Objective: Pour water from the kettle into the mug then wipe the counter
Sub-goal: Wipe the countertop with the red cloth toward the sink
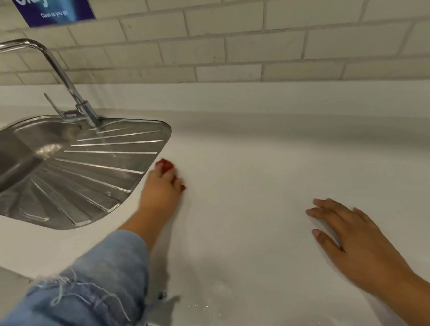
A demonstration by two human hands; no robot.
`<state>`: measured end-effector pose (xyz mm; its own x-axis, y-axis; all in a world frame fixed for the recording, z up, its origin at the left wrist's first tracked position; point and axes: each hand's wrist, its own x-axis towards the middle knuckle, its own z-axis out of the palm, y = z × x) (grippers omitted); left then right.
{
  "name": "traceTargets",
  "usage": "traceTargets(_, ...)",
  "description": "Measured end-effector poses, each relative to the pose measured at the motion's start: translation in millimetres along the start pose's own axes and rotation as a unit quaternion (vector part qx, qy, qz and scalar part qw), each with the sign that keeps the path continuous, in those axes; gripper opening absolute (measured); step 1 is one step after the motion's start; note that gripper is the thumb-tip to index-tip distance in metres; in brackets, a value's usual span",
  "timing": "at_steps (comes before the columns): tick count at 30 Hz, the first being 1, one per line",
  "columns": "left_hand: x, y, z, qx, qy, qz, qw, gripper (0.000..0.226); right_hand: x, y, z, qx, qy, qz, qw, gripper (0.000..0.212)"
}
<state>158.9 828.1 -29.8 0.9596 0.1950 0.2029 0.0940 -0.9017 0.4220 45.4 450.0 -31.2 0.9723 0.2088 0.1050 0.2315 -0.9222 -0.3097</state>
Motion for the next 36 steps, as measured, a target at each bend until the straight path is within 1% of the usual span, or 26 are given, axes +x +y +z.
traceTargets(2, 13.1, -25.9, -14.9, 0.004, 0.004, -0.048, 0.999, 0.033, 0.4, -0.4, 0.5, 0.000, 0.003, 0.003, 1.000, 0.044)
traceTargets(3, 17.4, -28.1, -19.6, -0.006, 0.012, -0.069, 0.998, 0.034, 0.5, -0.5, 0.7, 0.001, 0.003, 0.004, 1.000, 0.043)
traceTargets(5, 16.6, -6.5, -19.7, -0.028, 0.024, -0.067, 0.997, 0.027, 1.0, -0.1, 1.0, 0.002, 0.001, 0.005, 1.000, 0.042)
traceTargets(7, 5.4, 39.4, -12.8, -0.086, 0.040, 0.001, 0.996, 0.017, 1.7, 0.7, 1.5, 0.004, 0.003, 0.005, 1.000, 0.043)
traceTargets(8, -4.1, 65.2, -5.5, -0.108, 0.041, 0.045, 0.992, 0.018, 2.3, 1.2, 1.7, 0.005, 0.005, 0.005, 1.000, 0.043)
traceTargets(9, -16.2, 92.6, 2.1, -0.099, 0.032, 0.098, 0.990, 0.022, 2.9, 1.6, 2.1, 0.006, 0.005, 0.004, 1.000, 0.043)
traceTargets(11, -44.1, 137.0, 24.9, -0.116, -0.030, 0.199, 0.973, 0.029, 3.7, 2.1, 3.1, 0.003, 0.006, 0.002, 1.000, 0.041)
traceTargets(12, -58.9, 153.0, 36.3, -0.126, -0.073, 0.237, 0.960, 0.032, 4.0, 2.4, 3.2, 0.003, 0.008, 0.004, 1.000, 0.041)
traceTargets(13, -71.6, 164.5, 48.6, -0.114, -0.112, 0.270, 0.949, 0.036, 4.3, 2.6, 3.1, 0.004, 0.009, 0.007, 1.000, 0.041)
traceTargets(14, -79.8, 171.4, 58.1, -0.081, -0.134, 0.294, 0.943, 0.042, 4.4, 2.8, 3.2, 0.005, 0.008, 0.008, 1.000, 0.043)
traceTargets(15, -81.0, 173.4, 66.6, -0.041, -0.138, 0.306, 0.941, 0.047, 4.4, 2.9, 3.1, 0.005, 0.008, 0.007, 1.000, 0.044)
traceTargets(16, -75.5, 173.5, 71.4, -0.020, -0.138, 0.304, 0.942, 0.050, 4.1, 3.2, 2.9, 0.005, 0.008, 0.005, 1.000, 0.044)
traceTargets(18, -48.9, 164.2, 74.7, -0.018, -0.121, 0.275, 0.954, 0.050, 3.0, 3.5, 2.2, 0.012, 0.010, 0.005, 1.000, 0.045)
traceTargets(19, -32.5, 156.2, 71.6, -0.027, -0.106, 0.247, 0.963, 0.049, 2.6, 3.5, 1.6, 0.017, 0.010, 0.004, 1.000, 0.047)
traceTargets(22, 16.7, 111.0, 49.6, -0.071, -0.057, 0.124, 0.988, 0.041, 2.6, 1.8, 0.5, 0.024, 0.010, 0.004, 1.000, 0.050)
traceTargets(24, 35.1, 83.7, 31.5, -0.111, -0.033, 0.041, 0.992, 0.035, 2.3, 0.3, 1.3, 0.020, 0.011, 0.006, 1.000, 0.043)
traceTargets(26, 41.4, 80.1, 22.9, -0.143, -0.016, 0.002, 0.990, 0.030, 5.1, 1.1, 0.1, 0.022, 0.016, 0.005, 1.000, 0.037)
traceTargets(27, 40.5, 90.6, 23.2, -0.151, -0.013, 0.012, 0.988, 0.029, 9.6, 2.9, -2.9, 0.023, 0.016, 0.009, 1.000, 0.035)
traceTargets(29, 32.5, 128.8, 35.4, -0.122, -0.025, 0.104, 0.987, 0.028, 24.5, 11.3, -12.2, 0.015, 0.020, 0.027, 0.999, 0.033)
traceTargets(31, 14.2, 174.3, 54.8, -0.112, -0.078, 0.221, 0.966, 0.030, 40.5, 25.5, -21.2, -0.015, 0.036, 0.073, 0.997, 0.036)
traceTargets(33, -8.9, 211.9, 78.2, -0.064, -0.136, 0.333, 0.931, 0.032, 50.0, 40.1, -26.1, -0.062, 0.025, 0.132, 0.989, 0.045)
traceTargets(34, -15.9, 224.1, 88.0, -0.047, -0.162, 0.358, 0.918, 0.036, 51.3, 45.7, -25.3, -0.076, 0.008, 0.158, 0.984, 0.049)
traceTargets(36, -7.6, 235.6, 103.4, -0.017, -0.174, 0.358, 0.917, 0.043, 50.8, 53.1, -20.0, -0.081, -0.007, 0.181, 0.980, 0.055)
